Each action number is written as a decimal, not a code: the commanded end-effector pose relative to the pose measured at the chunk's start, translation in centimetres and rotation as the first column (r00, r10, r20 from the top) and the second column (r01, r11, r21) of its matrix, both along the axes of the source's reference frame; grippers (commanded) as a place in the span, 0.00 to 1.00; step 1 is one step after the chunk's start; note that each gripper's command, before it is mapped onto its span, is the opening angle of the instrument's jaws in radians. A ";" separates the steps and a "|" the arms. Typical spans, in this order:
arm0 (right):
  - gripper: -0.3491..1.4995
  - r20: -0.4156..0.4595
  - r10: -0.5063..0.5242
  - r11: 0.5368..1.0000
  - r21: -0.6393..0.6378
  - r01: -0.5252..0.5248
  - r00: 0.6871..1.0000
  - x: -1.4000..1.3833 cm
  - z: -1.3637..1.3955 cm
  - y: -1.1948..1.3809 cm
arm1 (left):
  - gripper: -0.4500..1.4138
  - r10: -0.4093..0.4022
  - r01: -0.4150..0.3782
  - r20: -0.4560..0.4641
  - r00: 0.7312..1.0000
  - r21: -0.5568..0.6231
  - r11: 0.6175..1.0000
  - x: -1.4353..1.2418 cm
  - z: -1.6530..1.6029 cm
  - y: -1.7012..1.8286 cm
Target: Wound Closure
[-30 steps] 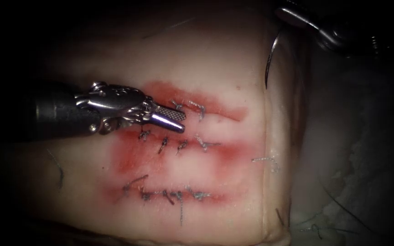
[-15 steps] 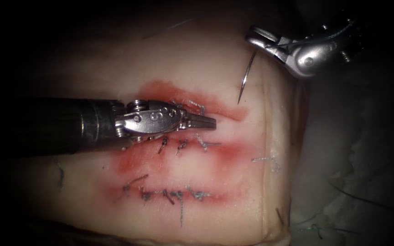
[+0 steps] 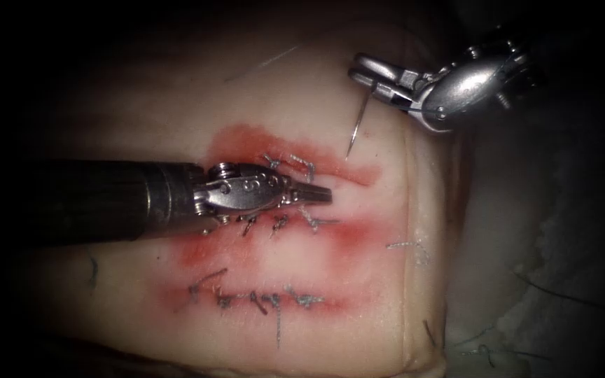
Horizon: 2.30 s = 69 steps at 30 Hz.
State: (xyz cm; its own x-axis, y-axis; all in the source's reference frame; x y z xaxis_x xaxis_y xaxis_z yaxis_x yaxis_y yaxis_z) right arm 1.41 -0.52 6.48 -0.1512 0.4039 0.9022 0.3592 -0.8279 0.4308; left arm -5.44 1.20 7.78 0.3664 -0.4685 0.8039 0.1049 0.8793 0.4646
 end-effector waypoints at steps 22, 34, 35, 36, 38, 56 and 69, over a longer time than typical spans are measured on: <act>0.00 0.002 -0.058 0.994 -0.095 0.058 0.998 0.13 0.13 -0.09 | 0.00 -0.035 0.044 0.115 0.993 -0.084 0.995 -0.20 0.20 -0.09; 0.00 0.020 -0.078 0.984 -0.158 0.080 0.997 0.11 0.15 -0.09 | 0.00 -0.066 0.074 0.075 0.995 -0.112 0.991 -0.24 0.24 -0.17; 0.00 0.019 -0.085 0.982 -0.167 0.087 0.996 0.12 0.16 -0.09 | 0.00 -0.066 0.074 0.068 0.995 -0.114 0.991 -0.23 0.25 -0.17; 0.00 0.020 -0.088 0.981 -0.173 0.090 0.996 0.12 0.18 -0.10 | 0.00 -0.070 0.077 0.064 0.995 -0.111 0.991 -0.23 0.27 -0.17; 0.00 0.023 -0.107 0.974 -0.198 0.109 0.994 0.13 0.21 -0.12 | 0.00 -0.078 0.083 0.052 0.996 -0.094 0.992 -0.21 0.31 -0.18; 0.00 0.024 -0.118 0.962 -0.246 0.120 0.993 0.11 0.19 -0.15 | 0.00 -0.144 0.146 0.022 0.989 -0.093 0.985 -0.22 0.27 -0.13; 0.00 0.044 -0.137 0.943 -0.299 0.144 0.990 0.14 0.31 -0.27 | 0.00 -0.175 0.172 -0.050 0.983 -0.062 0.983 -0.16 0.43 -0.21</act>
State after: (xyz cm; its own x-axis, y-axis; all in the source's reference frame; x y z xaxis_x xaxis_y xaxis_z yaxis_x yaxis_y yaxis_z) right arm 1.47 -0.79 6.76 -0.0917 0.6754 0.7317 0.2339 -0.6996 0.6751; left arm -5.53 0.94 8.18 0.3284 -0.4898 0.8076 0.2854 0.8665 0.4095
